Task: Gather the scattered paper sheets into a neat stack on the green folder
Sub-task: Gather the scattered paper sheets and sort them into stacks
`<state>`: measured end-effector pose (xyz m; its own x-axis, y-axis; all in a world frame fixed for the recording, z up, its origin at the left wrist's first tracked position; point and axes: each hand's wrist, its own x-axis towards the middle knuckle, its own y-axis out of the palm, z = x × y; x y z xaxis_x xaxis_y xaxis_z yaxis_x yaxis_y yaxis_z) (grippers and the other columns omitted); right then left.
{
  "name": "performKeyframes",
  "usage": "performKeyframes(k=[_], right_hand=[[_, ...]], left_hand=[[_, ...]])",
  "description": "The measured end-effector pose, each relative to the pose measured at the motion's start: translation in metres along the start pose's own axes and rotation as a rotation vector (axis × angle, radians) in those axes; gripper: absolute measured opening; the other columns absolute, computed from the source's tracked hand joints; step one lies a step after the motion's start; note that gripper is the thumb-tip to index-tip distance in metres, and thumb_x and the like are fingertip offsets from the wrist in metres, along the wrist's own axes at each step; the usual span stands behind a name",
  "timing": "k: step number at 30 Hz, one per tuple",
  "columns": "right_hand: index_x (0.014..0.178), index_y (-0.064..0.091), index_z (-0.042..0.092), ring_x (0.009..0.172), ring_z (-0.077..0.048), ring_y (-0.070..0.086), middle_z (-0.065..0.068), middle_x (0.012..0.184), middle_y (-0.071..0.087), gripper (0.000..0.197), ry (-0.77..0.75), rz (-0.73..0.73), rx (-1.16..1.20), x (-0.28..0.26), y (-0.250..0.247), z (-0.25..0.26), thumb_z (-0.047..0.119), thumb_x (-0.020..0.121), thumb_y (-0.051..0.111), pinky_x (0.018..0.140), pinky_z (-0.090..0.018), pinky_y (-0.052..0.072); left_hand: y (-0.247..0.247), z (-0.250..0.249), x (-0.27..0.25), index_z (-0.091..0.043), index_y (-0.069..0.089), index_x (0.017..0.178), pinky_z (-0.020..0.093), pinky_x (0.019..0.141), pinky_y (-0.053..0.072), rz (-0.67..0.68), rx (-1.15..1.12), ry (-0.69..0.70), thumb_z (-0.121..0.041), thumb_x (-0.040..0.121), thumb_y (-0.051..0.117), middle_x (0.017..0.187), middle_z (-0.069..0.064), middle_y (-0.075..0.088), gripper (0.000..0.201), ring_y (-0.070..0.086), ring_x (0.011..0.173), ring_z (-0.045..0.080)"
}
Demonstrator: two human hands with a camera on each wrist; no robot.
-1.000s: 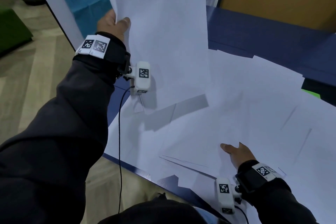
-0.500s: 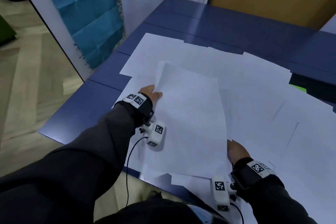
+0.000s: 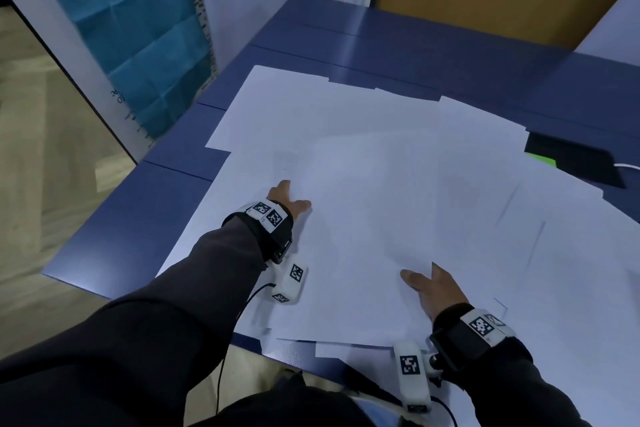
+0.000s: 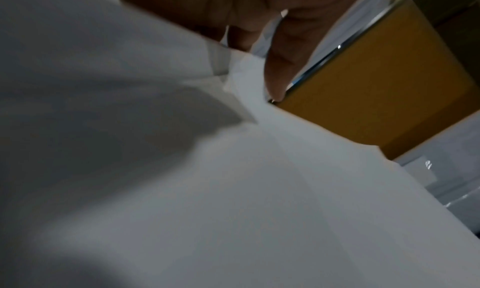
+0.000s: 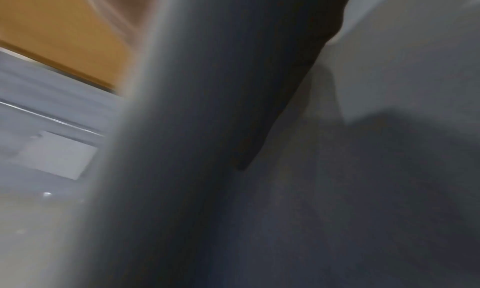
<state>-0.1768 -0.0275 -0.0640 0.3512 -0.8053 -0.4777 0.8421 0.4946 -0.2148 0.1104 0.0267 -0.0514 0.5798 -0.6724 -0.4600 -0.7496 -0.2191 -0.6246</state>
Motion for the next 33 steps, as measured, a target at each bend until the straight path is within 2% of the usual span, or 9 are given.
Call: performKeyframes(k=[3, 5, 8, 10, 15, 20, 24, 31, 33], right_hand=[[0.093, 0.063, 0.021, 0.078, 0.0, 0.066, 0.015, 0.08, 0.072, 0.021, -0.097, 0.006, 0.091, -0.008, -0.004, 0.005, 0.001, 0.089, 0.057, 0.068, -0.008, 0.049], [0.094, 0.064, 0.022, 0.08, -0.001, 0.066, 0.017, 0.081, 0.073, 0.024, -0.16, -0.012, 0.138, -0.012, -0.006, 0.01, -0.001, 0.089, 0.055, 0.073, -0.008, 0.05], [0.092, 0.067, 0.019, 0.082, -0.002, 0.068, 0.014, 0.084, 0.074, 0.023, -0.251, -0.043, 0.233, -0.014, -0.01, 0.024, -0.001, 0.088, 0.056, 0.071, -0.009, 0.05], [0.083, 0.072, 0.019, 0.078, 0.0, 0.068, 0.014, 0.079, 0.073, 0.014, -0.303, -0.05, 0.315, -0.019, -0.012, 0.04, 0.007, 0.079, 0.066, 0.068, -0.009, 0.05], [0.077, 0.066, 0.016, 0.06, -0.001, 0.065, 0.017, 0.062, 0.069, 0.014, -0.437, -0.171, 0.257, -0.028, -0.021, 0.073, 0.003, 0.081, 0.066, 0.056, -0.01, 0.048], [0.076, 0.063, 0.014, 0.057, 0.005, 0.063, 0.02, 0.059, 0.067, 0.019, -0.526, -0.234, 0.261, -0.037, -0.018, 0.089, -0.003, 0.076, 0.071, 0.057, -0.007, 0.046], [0.069, 0.059, 0.02, 0.055, 0.009, 0.061, 0.023, 0.055, 0.064, 0.031, -0.578, -0.265, 0.315, -0.044, -0.013, 0.102, -0.008, 0.076, 0.068, 0.056, -0.004, 0.044], [0.071, 0.058, 0.02, 0.056, 0.005, 0.061, 0.014, 0.06, 0.064, 0.029, -0.52, -0.319, 0.292, -0.033, -0.014, 0.1, -0.005, 0.074, 0.071, 0.063, -0.012, 0.047], [0.072, 0.059, 0.021, 0.059, 0.003, 0.062, 0.017, 0.061, 0.066, 0.029, -0.519, -0.348, 0.312, -0.029, -0.014, 0.102, -0.005, 0.073, 0.072, 0.066, -0.013, 0.049]], left_hand=[[-0.007, 0.0, -0.005, -0.008, 0.041, 0.131, 0.031, 0.09, 0.04, 0.008, -0.302, 0.003, -0.041, 0.069, 0.063, 0.116, 0.005, 0.052, 0.074, 0.051, 0.104, 0.024], [-0.012, -0.007, -0.01, -0.008, 0.051, 0.122, 0.032, 0.098, 0.04, 0.016, -0.615, 0.054, -0.025, 0.064, 0.067, 0.111, 0.005, 0.059, 0.062, 0.053, 0.107, 0.023], [-0.024, -0.024, -0.019, -0.016, 0.058, 0.1, 0.039, 0.102, 0.04, -0.001, -0.843, 0.256, 0.003, 0.073, 0.061, 0.098, 0.002, 0.062, 0.034, 0.053, 0.106, 0.024], [-0.036, -0.041, -0.03, -0.015, 0.056, 0.106, 0.038, 0.098, 0.044, -0.011, -0.904, 0.382, 0.013, 0.081, 0.053, 0.101, 0.002, 0.063, 0.037, 0.057, 0.102, 0.024], [-0.055, -0.074, -0.058, -0.019, 0.056, 0.102, 0.024, 0.076, 0.054, -0.018, -1.105, 0.586, 0.005, 0.069, 0.053, 0.088, -0.007, 0.07, 0.041, 0.067, 0.083, 0.009], [-0.034, -0.08, -0.071, -0.016, 0.058, 0.092, 0.021, 0.071, 0.055, 0.011, -0.976, 0.538, 0.0, 0.063, 0.06, 0.071, -0.01, 0.072, 0.033, 0.067, 0.07, 0.005], [-0.021, -0.089, -0.08, -0.011, 0.058, 0.076, 0.016, 0.068, 0.053, -0.054, -0.979, 0.492, 0.02, 0.073, 0.056, 0.055, -0.013, 0.067, 0.031, 0.064, 0.057, 0.001], [-0.018, -0.098, -0.076, 0.0, 0.055, 0.116, 0.031, 0.078, 0.043, 0.001, -1.111, 0.347, 0.022, 0.07, 0.038, 0.073, 0.003, 0.06, 0.053, 0.051, 0.073, 0.02], [-0.017, -0.1, -0.077, -0.008, 0.06, 0.104, 0.029, 0.079, 0.045, -0.043, -1.132, 0.345, 0.026, 0.075, 0.031, 0.069, -0.002, 0.061, 0.054, 0.054, 0.072, 0.018]])
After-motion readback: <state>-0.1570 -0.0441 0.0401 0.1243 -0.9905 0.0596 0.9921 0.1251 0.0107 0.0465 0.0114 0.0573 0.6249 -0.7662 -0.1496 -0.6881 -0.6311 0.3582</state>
